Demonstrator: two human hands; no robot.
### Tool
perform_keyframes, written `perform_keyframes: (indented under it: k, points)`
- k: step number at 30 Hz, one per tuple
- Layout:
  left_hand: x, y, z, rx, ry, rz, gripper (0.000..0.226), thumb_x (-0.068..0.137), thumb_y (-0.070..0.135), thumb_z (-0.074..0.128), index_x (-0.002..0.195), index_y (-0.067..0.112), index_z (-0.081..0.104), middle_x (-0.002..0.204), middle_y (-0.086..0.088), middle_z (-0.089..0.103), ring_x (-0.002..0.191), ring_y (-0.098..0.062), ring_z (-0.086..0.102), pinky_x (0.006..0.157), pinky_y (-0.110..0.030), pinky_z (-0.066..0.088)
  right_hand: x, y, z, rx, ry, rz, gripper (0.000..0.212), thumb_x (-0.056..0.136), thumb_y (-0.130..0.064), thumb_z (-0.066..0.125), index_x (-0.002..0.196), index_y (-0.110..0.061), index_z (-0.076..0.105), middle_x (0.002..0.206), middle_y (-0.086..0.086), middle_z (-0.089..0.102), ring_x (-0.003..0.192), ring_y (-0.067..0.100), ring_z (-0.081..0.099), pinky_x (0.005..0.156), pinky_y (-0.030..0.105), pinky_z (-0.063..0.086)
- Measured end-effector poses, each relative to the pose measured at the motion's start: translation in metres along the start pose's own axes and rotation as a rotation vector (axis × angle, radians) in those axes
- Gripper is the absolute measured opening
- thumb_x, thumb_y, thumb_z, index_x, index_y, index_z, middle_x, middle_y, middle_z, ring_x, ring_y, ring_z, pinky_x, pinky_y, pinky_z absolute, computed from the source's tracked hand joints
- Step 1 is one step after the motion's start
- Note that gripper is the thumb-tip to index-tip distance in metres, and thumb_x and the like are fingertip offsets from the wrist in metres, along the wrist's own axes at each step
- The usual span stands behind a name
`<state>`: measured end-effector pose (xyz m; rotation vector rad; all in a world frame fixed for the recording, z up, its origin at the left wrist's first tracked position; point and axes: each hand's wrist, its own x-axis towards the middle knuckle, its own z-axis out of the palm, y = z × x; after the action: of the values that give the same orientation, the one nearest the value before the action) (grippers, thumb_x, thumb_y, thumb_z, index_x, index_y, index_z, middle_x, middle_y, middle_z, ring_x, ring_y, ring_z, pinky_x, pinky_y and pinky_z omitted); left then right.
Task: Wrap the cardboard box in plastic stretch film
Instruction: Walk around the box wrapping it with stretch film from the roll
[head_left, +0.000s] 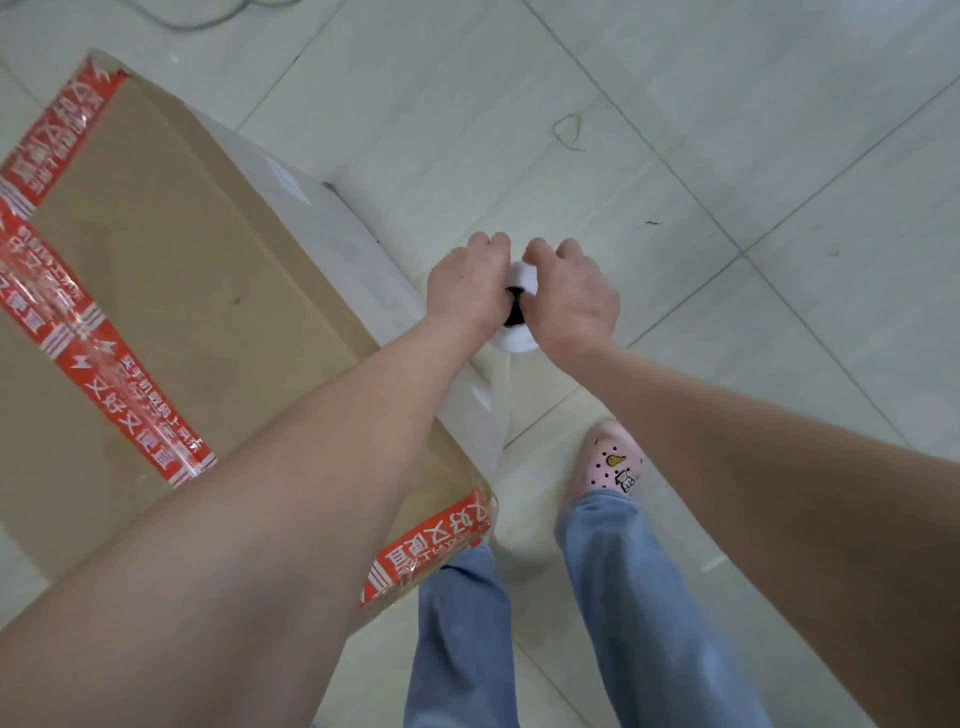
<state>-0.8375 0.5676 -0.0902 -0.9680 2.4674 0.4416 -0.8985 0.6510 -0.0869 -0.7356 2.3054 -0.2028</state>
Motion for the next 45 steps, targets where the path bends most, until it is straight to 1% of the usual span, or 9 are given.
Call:
perform_keyframes:
  k: [3, 6, 8, 11, 19, 30, 33, 37, 45]
  points:
    - [0.006, -0.014, -0.004, -0.102, 0.01, -0.16, 0.026, 0.084, 0.018, 0.055, 0.108, 0.007, 0.05, 0.108, -0.012, 0.055, 0.095, -0.033, 0.057, 0.064, -0.034, 0.033, 0.007, -0.01, -0.002, -0.027, -0.031, -0.035, 0.039, 0.09, -0.026, 0.055, 0.127, -0.029, 0.041, 0.122, 0.003, 0.043, 0.106, 0.025, 0.048, 0.067, 0.034, 0.033]
    - [0.01, -0.026, -0.008, -0.171, 0.029, -0.289, 0.031, 0.082, 0.02, 0.056, 0.109, 0.006, 0.05, 0.111, -0.013, 0.057, 0.1, -0.033, 0.056, 0.066, -0.033, 0.034, 0.011, -0.018, 0.0, 0.23, -0.101, 0.215, 0.053, 0.085, -0.04, 0.062, 0.127, -0.018, 0.038, 0.122, 0.004, 0.049, 0.102, 0.027, 0.057, 0.069, 0.033, 0.037]
    - [0.01, -0.029, -0.008, -0.217, 0.035, -0.359, 0.031, 0.083, 0.022, 0.057, 0.109, 0.006, 0.05, 0.111, -0.013, 0.058, 0.1, -0.033, 0.056, 0.066, -0.033, 0.034, 0.015, -0.02, 0.001, 0.309, -0.128, 0.256, 0.048, 0.085, -0.04, 0.063, 0.12, -0.015, 0.041, 0.114, 0.005, 0.057, 0.097, 0.026, 0.058, 0.068, 0.032, 0.038]
    - [0.01, -0.03, -0.008, -0.296, 0.03, -0.418, 0.034, 0.084, 0.027, 0.059, 0.108, 0.005, 0.05, 0.108, -0.013, 0.059, 0.099, -0.032, 0.056, 0.067, -0.032, 0.035, 0.027, -0.025, -0.005, 0.269, -0.081, 0.134, 0.032, 0.088, -0.03, 0.059, 0.114, -0.016, 0.046, 0.108, 0.007, 0.059, 0.095, 0.028, 0.057, 0.068, 0.032, 0.036]
    - [0.026, -0.032, -0.018, -0.164, 0.072, -0.228, 0.025, 0.087, 0.016, 0.055, 0.11, 0.008, 0.049, 0.109, -0.011, 0.052, 0.092, -0.03, 0.056, 0.064, -0.033, 0.037, 0.044, -0.036, -0.014, 0.096, -0.049, -0.077, 0.023, 0.09, -0.02, 0.053, 0.113, -0.019, 0.048, 0.104, 0.007, 0.054, 0.08, 0.026, 0.046, 0.067, 0.032, 0.032]
    - [0.065, -0.028, -0.037, -0.18, 0.013, -0.241, 0.023, 0.085, 0.019, 0.053, 0.106, 0.009, 0.051, 0.106, -0.007, 0.054, 0.091, -0.028, 0.058, 0.064, -0.033, 0.039, 0.078, -0.055, -0.042, -0.209, -0.1, -0.297, 0.028, 0.087, -0.013, 0.05, 0.112, -0.024, 0.053, 0.103, 0.003, 0.051, 0.081, 0.028, 0.049, 0.062, 0.032, 0.031]
    - [0.077, -0.028, -0.042, -0.256, -0.026, -0.282, 0.028, 0.082, 0.021, 0.059, 0.106, 0.008, 0.052, 0.104, -0.008, 0.056, 0.089, -0.029, 0.057, 0.063, -0.032, 0.036, 0.087, -0.053, -0.044, -0.147, -0.112, -0.152, 0.035, 0.088, -0.018, 0.052, 0.121, -0.025, 0.045, 0.117, 0.002, 0.048, 0.098, 0.026, 0.05, 0.065, 0.033, 0.032]
    - [0.084, -0.034, -0.051, -0.261, -0.046, -0.268, 0.027, 0.079, 0.02, 0.059, 0.103, 0.009, 0.052, 0.1, -0.008, 0.058, 0.088, -0.03, 0.057, 0.06, -0.031, 0.035, 0.092, -0.051, -0.044, 0.076, -0.171, 0.158, 0.036, 0.085, -0.027, 0.058, 0.115, -0.014, 0.042, 0.11, 0.004, 0.051, 0.081, 0.026, 0.049, 0.065, 0.033, 0.033]
    - [0.083, -0.061, -0.06, -0.372, -0.015, -0.394, 0.019, 0.078, 0.022, 0.059, 0.087, 0.012, 0.045, 0.087, -0.005, 0.056, 0.075, -0.026, 0.052, 0.056, -0.03, 0.034, 0.106, -0.09, -0.048, -0.04, -0.142, -0.081, 0.031, 0.084, -0.011, 0.051, 0.114, -0.018, 0.049, 0.107, 0.006, 0.049, 0.076, 0.027, 0.047, 0.063, 0.032, 0.035]
